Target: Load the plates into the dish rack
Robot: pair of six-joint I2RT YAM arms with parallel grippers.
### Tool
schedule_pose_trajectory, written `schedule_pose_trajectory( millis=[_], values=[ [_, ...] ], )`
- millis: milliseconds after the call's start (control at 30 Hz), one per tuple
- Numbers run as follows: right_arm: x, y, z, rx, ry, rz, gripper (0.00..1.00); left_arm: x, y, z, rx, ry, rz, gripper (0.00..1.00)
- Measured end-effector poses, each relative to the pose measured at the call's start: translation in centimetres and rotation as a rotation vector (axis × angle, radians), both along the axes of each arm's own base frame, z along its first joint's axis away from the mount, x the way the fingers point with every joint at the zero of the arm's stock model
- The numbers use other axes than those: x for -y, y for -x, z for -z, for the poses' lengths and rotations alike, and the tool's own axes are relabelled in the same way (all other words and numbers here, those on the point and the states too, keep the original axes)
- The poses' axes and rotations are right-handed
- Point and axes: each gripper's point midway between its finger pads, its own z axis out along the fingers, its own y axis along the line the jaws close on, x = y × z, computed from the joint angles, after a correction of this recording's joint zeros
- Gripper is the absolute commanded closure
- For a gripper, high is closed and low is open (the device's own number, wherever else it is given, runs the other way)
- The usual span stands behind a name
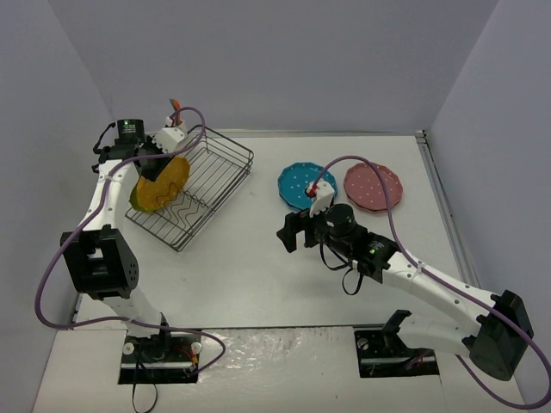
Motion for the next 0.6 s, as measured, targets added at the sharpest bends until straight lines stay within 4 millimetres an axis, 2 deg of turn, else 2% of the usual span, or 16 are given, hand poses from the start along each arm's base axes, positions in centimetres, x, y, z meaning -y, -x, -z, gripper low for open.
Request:
schedule_pose_trajectory(
  millis=[233, 300, 467, 600],
  values=[
    [0.4, 0.4, 0.3, -0.005, -0.005, 0.005, 0.0, -0.1, 0.0, 1.3, -0.004, 0.007, -0.013, 0.77],
    [0.7, 0.5, 0.4, -0.003, -0.008, 0.012, 0.0, -0.2, 0.0, 1.7, -0.004, 0.006, -0.021, 0.71],
    [0.9, 0.5, 0.5, -0.002, -0.007, 0.023, 0.0, -1.1, -0.5, 1.3, 0.038, -0.018, -0.05, 0.62],
    [1.2, 0.3, 0.5, 0.004, -0.001, 0.044, 0.0, -1.9, -0.7, 1.0, 0.066, -0.035, -0.076, 0.51]
  ],
)
